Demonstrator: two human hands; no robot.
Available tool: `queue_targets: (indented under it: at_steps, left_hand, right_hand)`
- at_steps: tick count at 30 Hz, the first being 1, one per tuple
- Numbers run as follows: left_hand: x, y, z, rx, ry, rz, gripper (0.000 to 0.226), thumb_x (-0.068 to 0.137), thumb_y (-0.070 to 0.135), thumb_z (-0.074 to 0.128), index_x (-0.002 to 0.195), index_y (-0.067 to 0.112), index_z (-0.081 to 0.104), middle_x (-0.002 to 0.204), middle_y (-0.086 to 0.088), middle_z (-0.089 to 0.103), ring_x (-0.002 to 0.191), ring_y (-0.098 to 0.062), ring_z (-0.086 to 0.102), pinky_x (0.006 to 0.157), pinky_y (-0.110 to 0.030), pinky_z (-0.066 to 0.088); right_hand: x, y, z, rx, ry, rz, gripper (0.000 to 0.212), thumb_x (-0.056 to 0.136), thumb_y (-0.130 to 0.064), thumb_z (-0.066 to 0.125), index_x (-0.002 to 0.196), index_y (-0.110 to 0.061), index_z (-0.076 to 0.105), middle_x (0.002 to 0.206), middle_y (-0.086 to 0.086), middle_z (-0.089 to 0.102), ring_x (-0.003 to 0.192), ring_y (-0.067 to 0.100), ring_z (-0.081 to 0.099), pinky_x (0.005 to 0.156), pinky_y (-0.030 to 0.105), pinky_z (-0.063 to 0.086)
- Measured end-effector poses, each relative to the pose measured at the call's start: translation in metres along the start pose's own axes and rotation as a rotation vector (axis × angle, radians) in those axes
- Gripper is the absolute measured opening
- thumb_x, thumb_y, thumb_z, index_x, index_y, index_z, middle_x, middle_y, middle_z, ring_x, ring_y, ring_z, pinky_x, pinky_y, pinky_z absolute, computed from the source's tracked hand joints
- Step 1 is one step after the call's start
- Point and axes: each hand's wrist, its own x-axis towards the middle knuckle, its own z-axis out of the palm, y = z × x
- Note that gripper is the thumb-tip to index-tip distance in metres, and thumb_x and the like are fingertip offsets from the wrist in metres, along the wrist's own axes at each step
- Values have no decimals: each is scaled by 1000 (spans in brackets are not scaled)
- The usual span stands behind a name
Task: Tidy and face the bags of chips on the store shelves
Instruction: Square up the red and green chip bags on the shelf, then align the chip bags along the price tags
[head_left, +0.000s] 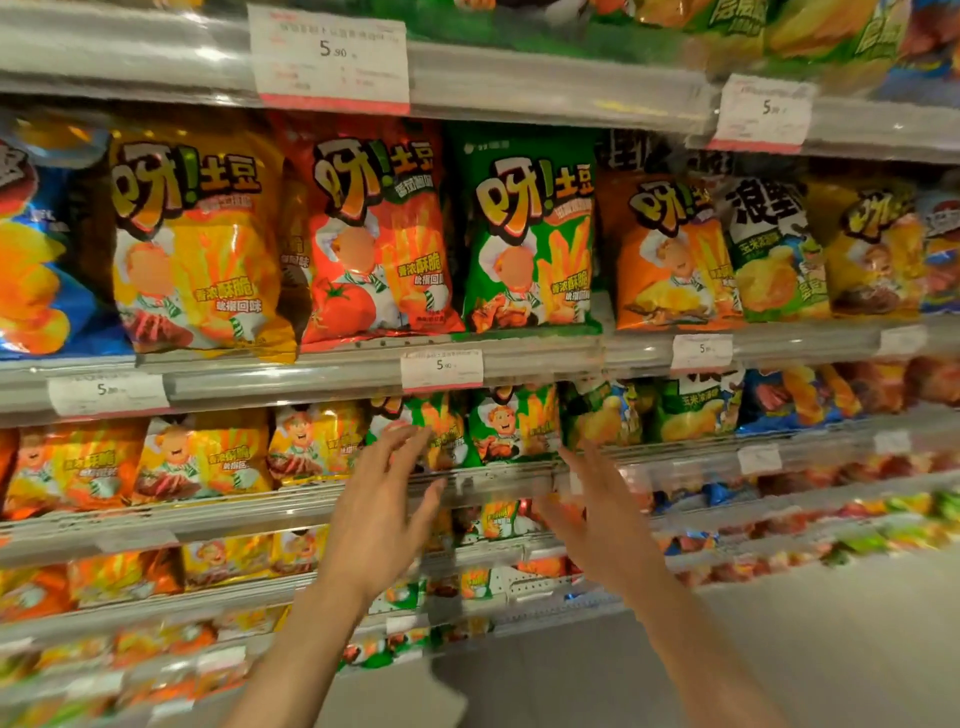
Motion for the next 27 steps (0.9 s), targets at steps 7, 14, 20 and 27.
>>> queue_targets:
  at_steps: [7,14,20,27]
  left_hand:
    - [-27,27,45,-59,-154,-192,55,95,50,53,147,37,38,133,10,57,117,-14,57,92,-38,52]
    - [8,119,107,-46,-84,-292,47,95,42,59,139,28,51,116,12,66,98,-7,65,83,-33,54]
    - [46,198,143,-38,-91,-309,43,96,40,59,138,31,50,120,10,63,101,-8,63,85,-37,55]
    - [86,248,138,42,-15,-158,41,95,37,60,134,24,55,126,6,62,104,-15,63,84,-38,56]
  right_hand:
    - [-21,59,-14,95,-82,93,64,94,-55,54,150,-29,37,145,-7,48,129,11,49,100,25,40]
    - [7,161,-75,180,-128,103,43,92,-50,60,130,-30,53,114,-12,63,104,11,62,88,31,51]
    - [33,239,-133,218,-135,23,45,93,-41,62,134,-23,57,100,-18,59,98,9,60,89,27,48]
    - [54,276,-184,179,-35,-88,38,94,-39,62,128,-23,60,120,-9,65,99,9,66,74,18,46]
